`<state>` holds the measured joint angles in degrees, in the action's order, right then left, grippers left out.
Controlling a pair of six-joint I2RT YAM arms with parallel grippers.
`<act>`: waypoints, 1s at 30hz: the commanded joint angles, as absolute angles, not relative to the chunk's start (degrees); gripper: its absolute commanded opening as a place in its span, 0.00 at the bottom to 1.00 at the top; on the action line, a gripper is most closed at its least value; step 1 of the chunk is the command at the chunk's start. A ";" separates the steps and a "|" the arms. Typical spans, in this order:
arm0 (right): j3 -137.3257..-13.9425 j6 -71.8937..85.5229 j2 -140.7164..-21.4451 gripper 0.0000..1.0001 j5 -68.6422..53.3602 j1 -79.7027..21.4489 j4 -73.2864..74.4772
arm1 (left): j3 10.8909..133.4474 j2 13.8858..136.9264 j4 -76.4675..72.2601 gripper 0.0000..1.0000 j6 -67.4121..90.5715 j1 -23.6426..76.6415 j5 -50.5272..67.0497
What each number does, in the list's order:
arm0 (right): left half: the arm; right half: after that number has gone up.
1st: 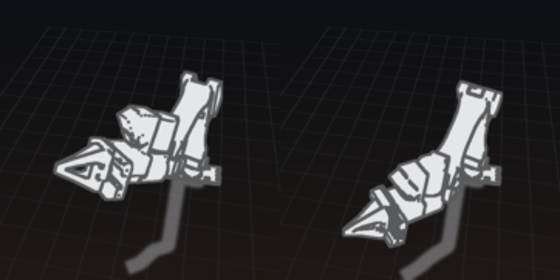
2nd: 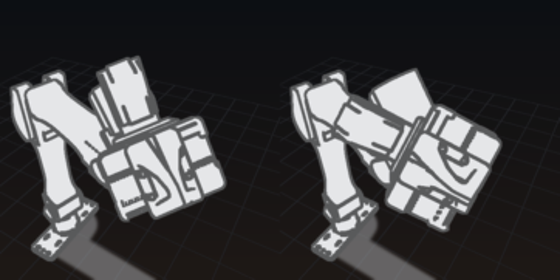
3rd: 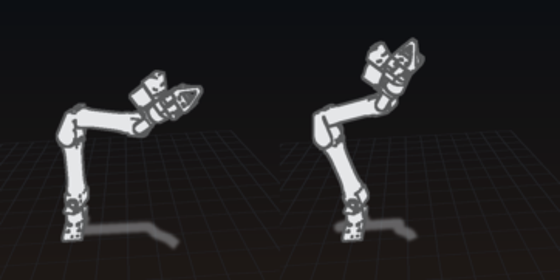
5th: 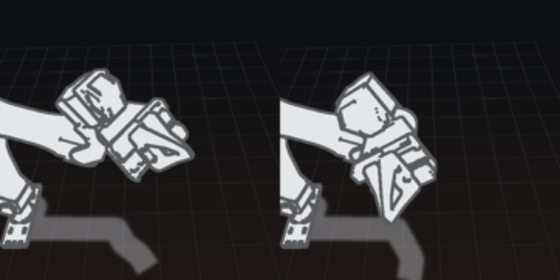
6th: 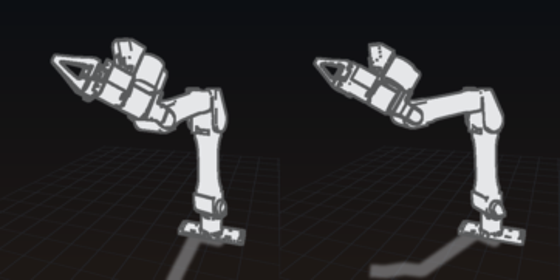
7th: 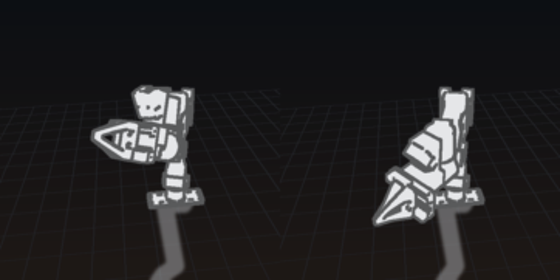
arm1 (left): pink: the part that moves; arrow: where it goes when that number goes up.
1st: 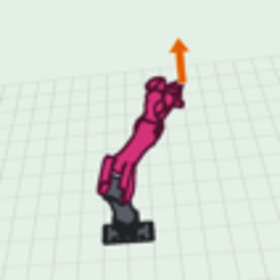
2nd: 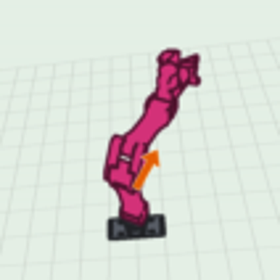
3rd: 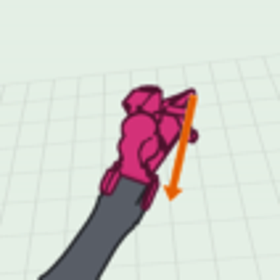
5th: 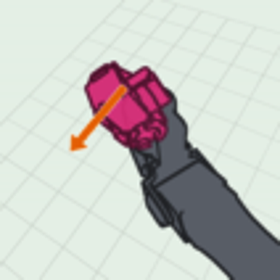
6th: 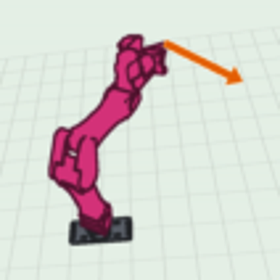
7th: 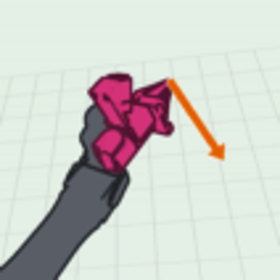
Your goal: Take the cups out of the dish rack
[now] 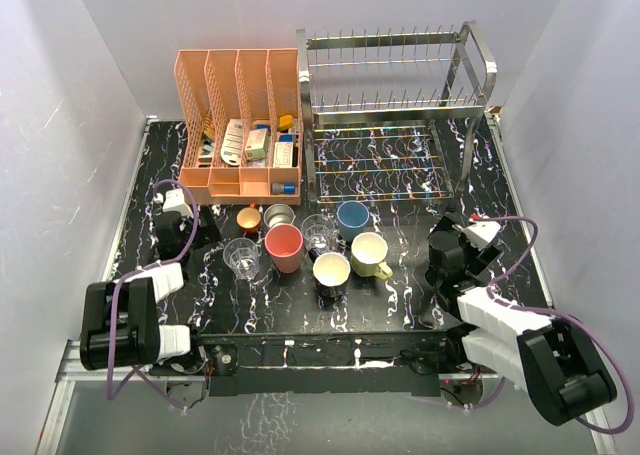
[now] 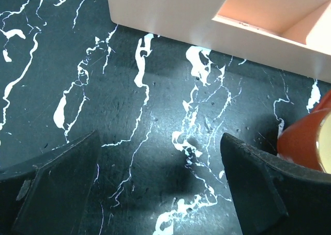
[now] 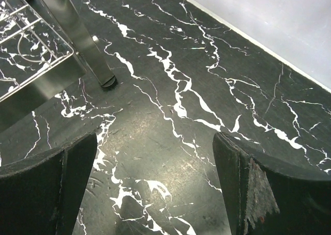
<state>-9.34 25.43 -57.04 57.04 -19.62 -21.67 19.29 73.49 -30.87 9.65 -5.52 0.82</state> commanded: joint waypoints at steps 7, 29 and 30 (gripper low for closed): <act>-7.68 7.15 -67.41 0.98 38.37 -11.98 -49.92 | 15.70 83.81 -57.06 0.97 6.71 -5.90 -2.76; -11.32 1.12 -90.77 0.98 0.51 -1.32 -73.26 | 13.39 95.75 -75.12 0.97 4.31 -5.92 3.06; -12.99 1.48 -90.05 0.98 0.86 -1.32 -68.64 | 13.46 95.68 -74.69 0.97 4.28 -5.90 3.07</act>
